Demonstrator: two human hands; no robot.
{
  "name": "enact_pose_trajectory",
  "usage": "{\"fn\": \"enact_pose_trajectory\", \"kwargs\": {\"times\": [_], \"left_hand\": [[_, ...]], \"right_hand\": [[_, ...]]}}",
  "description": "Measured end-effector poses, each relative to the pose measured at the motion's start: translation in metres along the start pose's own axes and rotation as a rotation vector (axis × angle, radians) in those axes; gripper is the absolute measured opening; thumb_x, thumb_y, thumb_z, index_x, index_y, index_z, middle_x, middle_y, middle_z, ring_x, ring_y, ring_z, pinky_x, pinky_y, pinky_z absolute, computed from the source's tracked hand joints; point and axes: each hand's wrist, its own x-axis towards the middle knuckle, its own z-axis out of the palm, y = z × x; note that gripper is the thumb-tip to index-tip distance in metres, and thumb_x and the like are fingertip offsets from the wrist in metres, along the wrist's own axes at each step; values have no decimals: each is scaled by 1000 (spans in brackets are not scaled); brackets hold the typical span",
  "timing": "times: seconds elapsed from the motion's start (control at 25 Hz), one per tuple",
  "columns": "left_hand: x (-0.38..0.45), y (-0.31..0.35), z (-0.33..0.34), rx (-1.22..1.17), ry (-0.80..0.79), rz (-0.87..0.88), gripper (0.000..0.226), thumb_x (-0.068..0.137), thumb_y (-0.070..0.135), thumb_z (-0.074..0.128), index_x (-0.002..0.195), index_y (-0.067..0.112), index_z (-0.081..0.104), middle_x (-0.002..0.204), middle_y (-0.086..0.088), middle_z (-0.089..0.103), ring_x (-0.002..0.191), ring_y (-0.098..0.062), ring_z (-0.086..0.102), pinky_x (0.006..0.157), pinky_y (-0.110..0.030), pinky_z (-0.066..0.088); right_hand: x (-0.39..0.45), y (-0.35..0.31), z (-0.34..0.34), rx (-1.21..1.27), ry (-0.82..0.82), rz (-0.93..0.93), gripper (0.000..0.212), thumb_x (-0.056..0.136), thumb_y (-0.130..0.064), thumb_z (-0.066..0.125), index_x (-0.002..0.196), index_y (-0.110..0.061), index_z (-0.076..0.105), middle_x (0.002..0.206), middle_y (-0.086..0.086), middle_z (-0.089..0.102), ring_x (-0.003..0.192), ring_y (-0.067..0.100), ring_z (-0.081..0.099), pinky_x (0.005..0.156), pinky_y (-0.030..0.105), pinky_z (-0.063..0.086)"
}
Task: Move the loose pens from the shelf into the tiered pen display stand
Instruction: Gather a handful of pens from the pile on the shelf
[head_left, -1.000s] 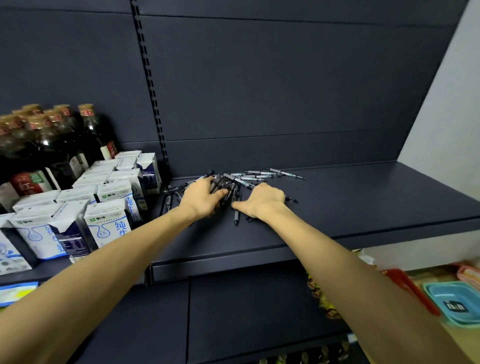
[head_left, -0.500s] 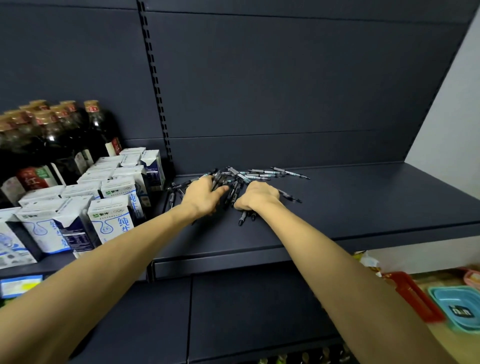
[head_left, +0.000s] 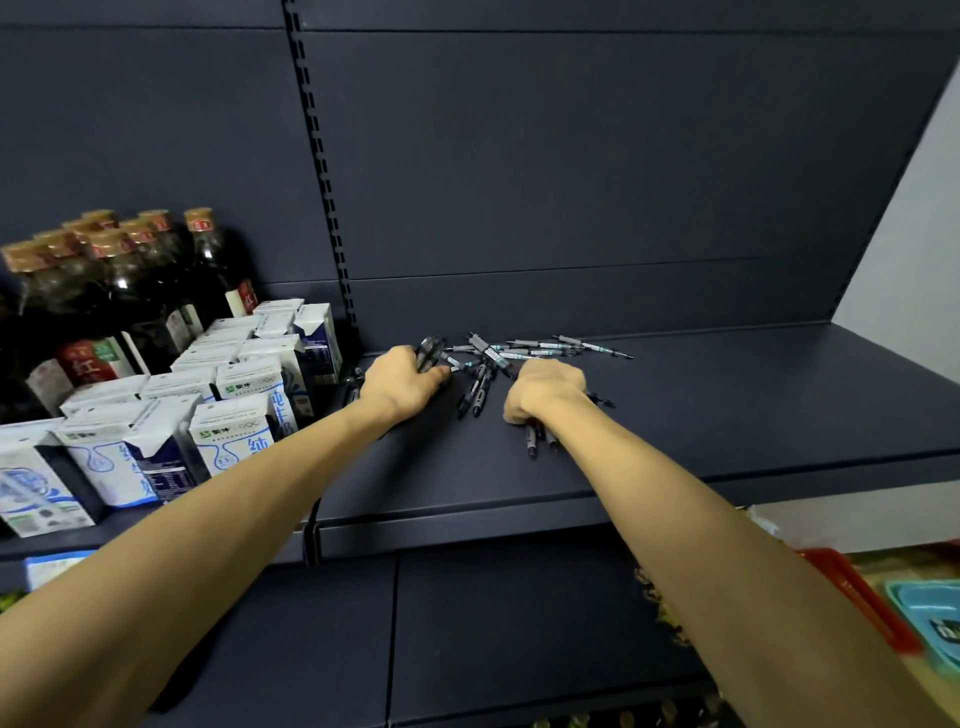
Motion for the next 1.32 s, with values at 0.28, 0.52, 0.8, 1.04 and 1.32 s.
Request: {"fn": "enact_pose_trajectory", "kwargs": {"times": [0.28,0.52,0.8,1.04,1.32], "left_hand": [[5,14,22,97,-66,-6,41,95,49,67,102,8,62,115,-16,70,108,-37,64,81,-34,44],[11,37,36,160,-58,-4,42,87,46,78,82,11,56,99,-11,67,105,-34,66,75,-31,43],[26,64,61,362,-93,101,36,86,36,76,106,11,59,115,-13,69,108,-35,66,81,-35,48],[28,66,58,394,-198,19,31,85,39,73,94,15,57,106,-8,67,104,-31,65,77,-31,47],[7,56,45,253,-170,11,33,89,35,63,106,11,48,109,-10,62,103,-33,60,79,-31,42]], "right_hand": [[1,34,5,-50,58,-45,28,88,-16,61,116,-16,62,126,4,66,115,26,65,84,32,52],[4,46,14,-53,130,-138,22,91,-22,63,112,-17,59,121,2,66,112,25,65,75,29,42],[15,66,16,30,175,-129,15,89,-18,65,93,-16,51,107,3,67,100,25,66,72,29,41],[16,74,13,22,165,-140,23,88,-21,66,78,-16,45,91,0,57,87,26,60,71,29,41],[10,56,23,-96,206,-185,14,92,-30,62,92,-19,54,108,-2,67,103,22,66,71,27,40]]}}
